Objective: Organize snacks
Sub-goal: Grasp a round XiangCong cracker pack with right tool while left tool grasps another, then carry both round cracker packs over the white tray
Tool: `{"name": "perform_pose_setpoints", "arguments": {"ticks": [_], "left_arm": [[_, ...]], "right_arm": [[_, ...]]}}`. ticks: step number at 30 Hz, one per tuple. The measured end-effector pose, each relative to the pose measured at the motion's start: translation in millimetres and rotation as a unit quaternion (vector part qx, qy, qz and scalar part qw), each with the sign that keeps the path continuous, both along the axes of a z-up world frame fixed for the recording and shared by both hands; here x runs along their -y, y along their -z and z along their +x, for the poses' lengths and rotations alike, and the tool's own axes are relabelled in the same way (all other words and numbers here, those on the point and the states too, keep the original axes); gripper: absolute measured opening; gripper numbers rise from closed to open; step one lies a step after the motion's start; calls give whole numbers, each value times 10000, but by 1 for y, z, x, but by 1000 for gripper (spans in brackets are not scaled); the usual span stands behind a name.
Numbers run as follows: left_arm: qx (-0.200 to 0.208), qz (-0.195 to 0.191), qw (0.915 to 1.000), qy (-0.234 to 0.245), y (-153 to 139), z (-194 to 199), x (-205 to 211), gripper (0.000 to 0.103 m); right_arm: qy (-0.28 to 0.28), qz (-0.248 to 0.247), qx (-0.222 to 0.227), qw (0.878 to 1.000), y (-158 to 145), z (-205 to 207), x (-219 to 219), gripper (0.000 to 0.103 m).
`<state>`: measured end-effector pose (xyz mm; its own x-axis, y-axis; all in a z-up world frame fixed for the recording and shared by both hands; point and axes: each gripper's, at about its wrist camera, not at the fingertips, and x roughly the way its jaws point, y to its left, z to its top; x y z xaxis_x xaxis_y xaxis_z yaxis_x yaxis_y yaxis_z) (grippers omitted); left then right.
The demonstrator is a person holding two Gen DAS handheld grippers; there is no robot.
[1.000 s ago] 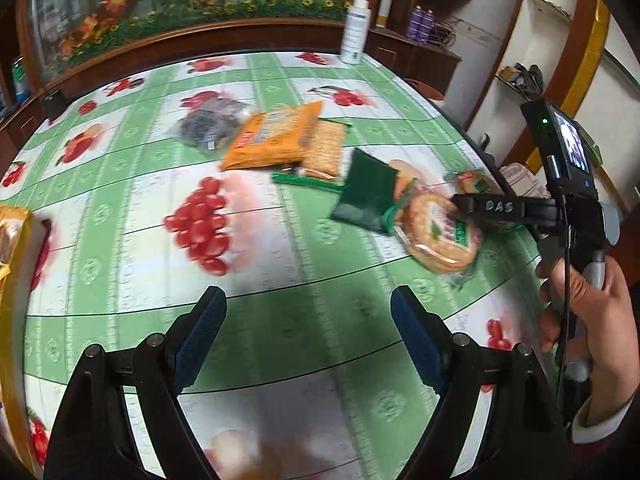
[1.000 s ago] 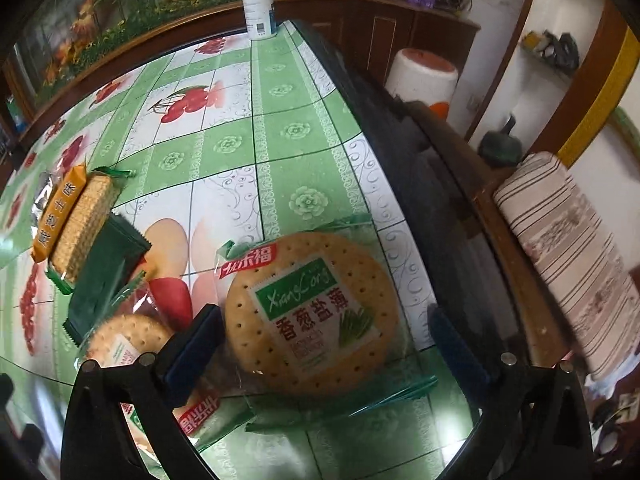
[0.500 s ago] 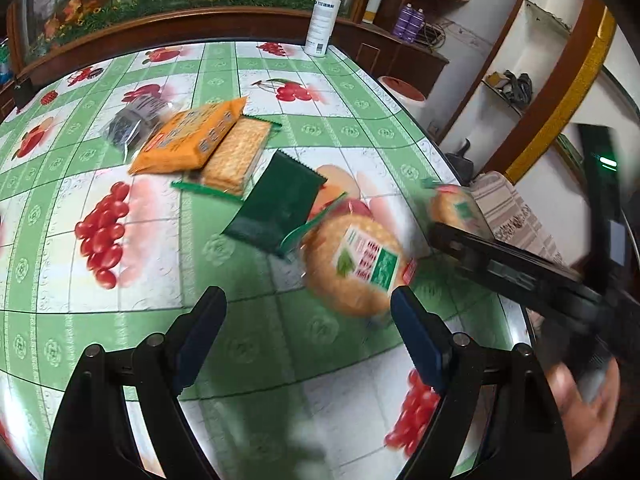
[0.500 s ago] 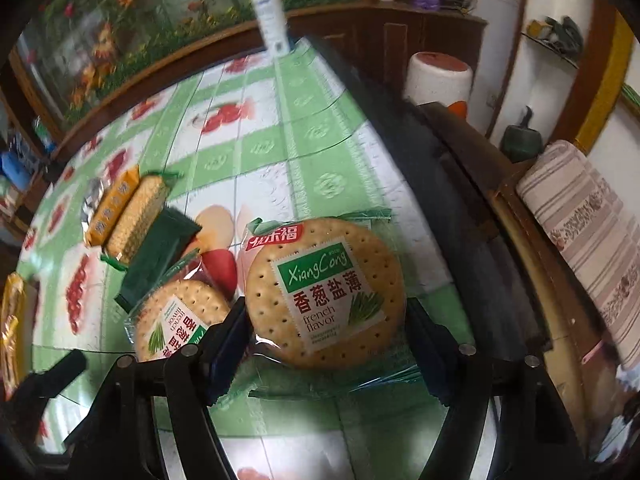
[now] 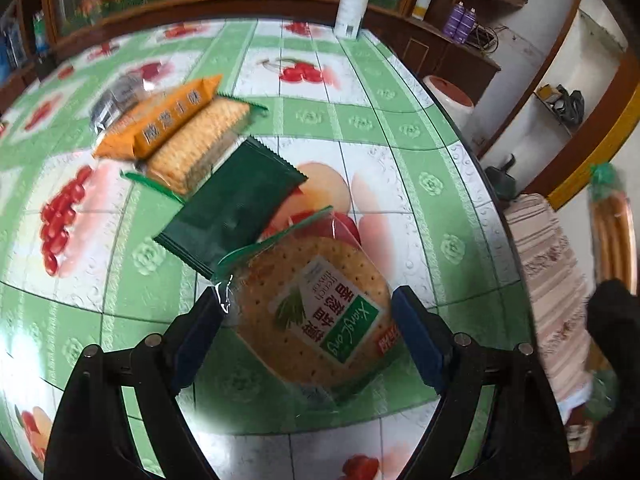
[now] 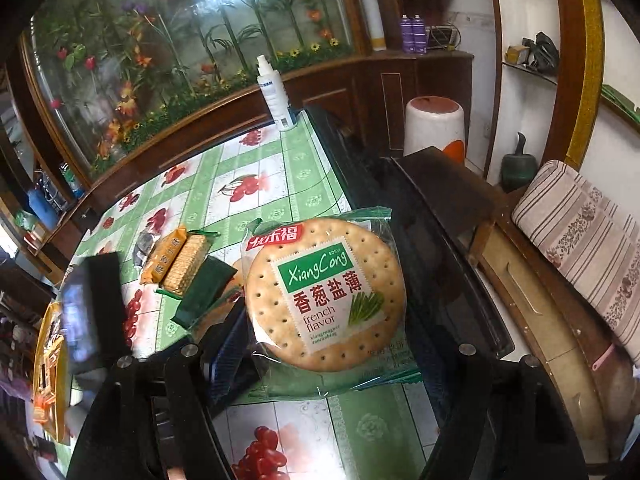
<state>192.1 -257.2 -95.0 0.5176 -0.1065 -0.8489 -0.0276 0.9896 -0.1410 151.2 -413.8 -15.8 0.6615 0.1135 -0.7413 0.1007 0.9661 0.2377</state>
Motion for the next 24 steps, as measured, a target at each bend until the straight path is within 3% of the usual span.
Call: {"name": "perform_pose_setpoints", "arguments": {"ticks": [3, 9, 13, 24], "left_arm": [[17, 62, 10000, 1, 1, -1, 1, 87], [244, 75, 9997, 52, -2, -10, -9, 76], [484, 28, 9988, 35, -14, -18, -22, 43], [654, -27, 9976, 234, -16, -34, -53, 34]], "right_arm": [[-15, 35, 22, 10000, 0, -3, 2, 76], [-18, 98, 76, 9999, 0, -12, 2, 76], [-43, 102, 125, 9999, -3, -18, -4, 76], [-178, 147, 193, 9995, -4, -29, -25, 76]]}}
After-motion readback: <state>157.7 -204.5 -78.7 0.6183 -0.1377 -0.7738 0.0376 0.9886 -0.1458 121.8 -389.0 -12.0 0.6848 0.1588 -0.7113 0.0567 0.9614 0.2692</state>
